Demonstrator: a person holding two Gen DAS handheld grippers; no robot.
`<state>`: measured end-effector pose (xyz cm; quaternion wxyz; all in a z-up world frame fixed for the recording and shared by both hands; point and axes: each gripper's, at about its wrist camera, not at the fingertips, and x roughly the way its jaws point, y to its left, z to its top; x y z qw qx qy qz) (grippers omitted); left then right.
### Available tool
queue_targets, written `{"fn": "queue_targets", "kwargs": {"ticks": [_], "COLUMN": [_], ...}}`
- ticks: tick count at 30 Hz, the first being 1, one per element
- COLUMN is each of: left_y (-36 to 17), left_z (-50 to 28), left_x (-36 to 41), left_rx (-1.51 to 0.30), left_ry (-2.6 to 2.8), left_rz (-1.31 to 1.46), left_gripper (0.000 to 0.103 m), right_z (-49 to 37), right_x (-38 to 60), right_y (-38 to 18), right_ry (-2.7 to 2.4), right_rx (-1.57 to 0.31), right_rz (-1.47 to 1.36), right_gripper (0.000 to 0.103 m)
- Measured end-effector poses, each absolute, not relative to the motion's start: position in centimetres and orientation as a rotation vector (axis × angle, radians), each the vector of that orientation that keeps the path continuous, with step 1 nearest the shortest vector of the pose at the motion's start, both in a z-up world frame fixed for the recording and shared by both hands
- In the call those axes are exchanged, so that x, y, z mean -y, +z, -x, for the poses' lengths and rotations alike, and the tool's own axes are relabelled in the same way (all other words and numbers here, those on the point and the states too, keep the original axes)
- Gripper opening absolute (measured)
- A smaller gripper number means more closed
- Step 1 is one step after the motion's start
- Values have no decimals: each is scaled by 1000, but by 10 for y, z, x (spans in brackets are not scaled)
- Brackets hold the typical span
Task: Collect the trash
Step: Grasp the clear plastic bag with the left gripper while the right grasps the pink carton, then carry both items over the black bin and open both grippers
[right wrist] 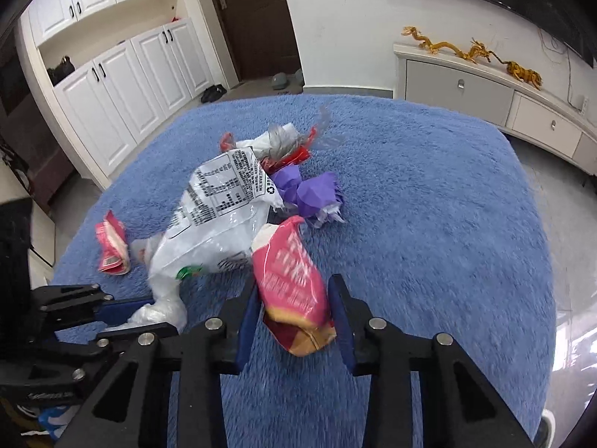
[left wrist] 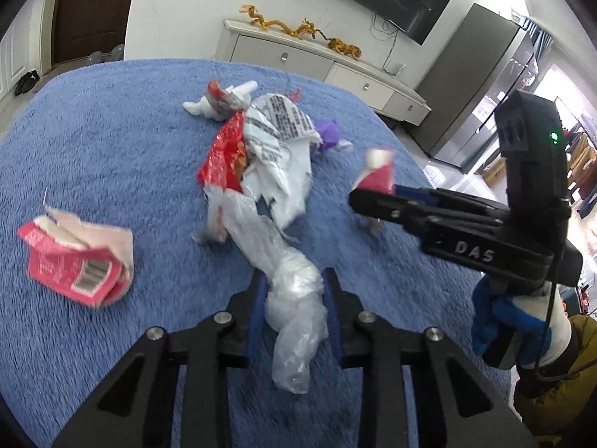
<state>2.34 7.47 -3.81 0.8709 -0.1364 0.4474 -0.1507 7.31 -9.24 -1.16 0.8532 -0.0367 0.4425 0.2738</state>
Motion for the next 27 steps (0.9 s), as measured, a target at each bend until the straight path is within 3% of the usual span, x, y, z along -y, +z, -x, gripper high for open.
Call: {"fn": "queue_targets", "kwargs": {"ticks": [17, 27], "left_y": [7, 44], "left_z": [38, 45], "left_x": [-43, 35], "left_rx": [-861, -776], "left_ry": [-341, -392], "left_rz": [163, -14], "left_gripper": [26, 26], "right_z": [4, 61], "right_x": [160, 250], "right_y": [28, 57], "right_ry": [509, 295], "right_rx": [-838, -735], "right_rz": [-57, -120], "right_gripper": [32, 32]}}
